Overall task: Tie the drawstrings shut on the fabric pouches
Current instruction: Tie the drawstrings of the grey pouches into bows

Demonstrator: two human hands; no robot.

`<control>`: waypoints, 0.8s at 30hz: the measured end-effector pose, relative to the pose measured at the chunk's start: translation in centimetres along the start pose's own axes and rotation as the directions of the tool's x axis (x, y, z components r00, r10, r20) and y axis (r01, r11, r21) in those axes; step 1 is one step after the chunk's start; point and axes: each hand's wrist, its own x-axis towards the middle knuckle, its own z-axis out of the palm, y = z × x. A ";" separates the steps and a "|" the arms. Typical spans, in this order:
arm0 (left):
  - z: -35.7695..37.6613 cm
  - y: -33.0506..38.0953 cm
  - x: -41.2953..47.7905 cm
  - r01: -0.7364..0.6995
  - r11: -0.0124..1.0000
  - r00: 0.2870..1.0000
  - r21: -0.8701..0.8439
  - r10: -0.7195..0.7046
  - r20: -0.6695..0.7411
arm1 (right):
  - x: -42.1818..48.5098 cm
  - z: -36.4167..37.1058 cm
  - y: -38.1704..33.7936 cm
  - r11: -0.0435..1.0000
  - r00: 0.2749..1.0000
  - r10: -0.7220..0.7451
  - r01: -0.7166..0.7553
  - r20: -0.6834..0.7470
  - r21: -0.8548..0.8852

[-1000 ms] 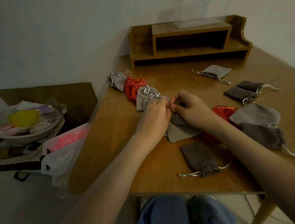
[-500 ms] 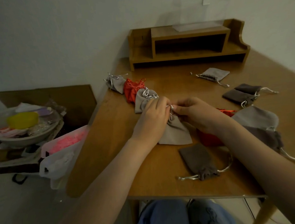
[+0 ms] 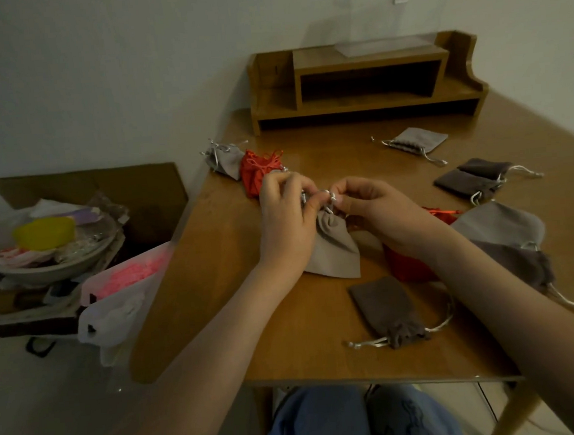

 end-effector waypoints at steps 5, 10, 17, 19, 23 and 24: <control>-0.1 0.1 -0.1 0.124 0.992 0.984 -0.037 -0.127 -0.127 | 0.2 0.0 0.0 1.000 1.000 -0.002 0.002 0.001 0.028; -0.1 0.1 -0.2 0.051 0.998 0.996 0.037 -0.048 -0.077 | 0.2 0.0 0.2 1.000 1.000 -0.008 0.007 -0.006 -0.011; -0.1 0.2 -0.2 -0.013 0.998 0.998 0.056 0.017 -0.067 | 0.3 0.1 0.1 1.000 1.000 -0.010 0.010 -0.001 0.002; -0.1 0.2 -0.2 -0.008 0.997 0.997 0.072 0.014 -0.079 | 0.3 0.1 0.1 1.000 1.000 -0.002 0.002 -0.009 0.007; -0.4 0.0 -0.1 0.005 0.987 0.995 0.159 0.010 -0.095 | 0.4 0.1 0.2 1.000 0.998 0.018 -0.018 -0.056 -0.001; -0.4 -0.1 -0.1 0.013 0.984 0.995 0.180 0.005 -0.099 | 0.3 0.0 0.2 1.000 0.996 0.029 -0.029 -0.079 -0.007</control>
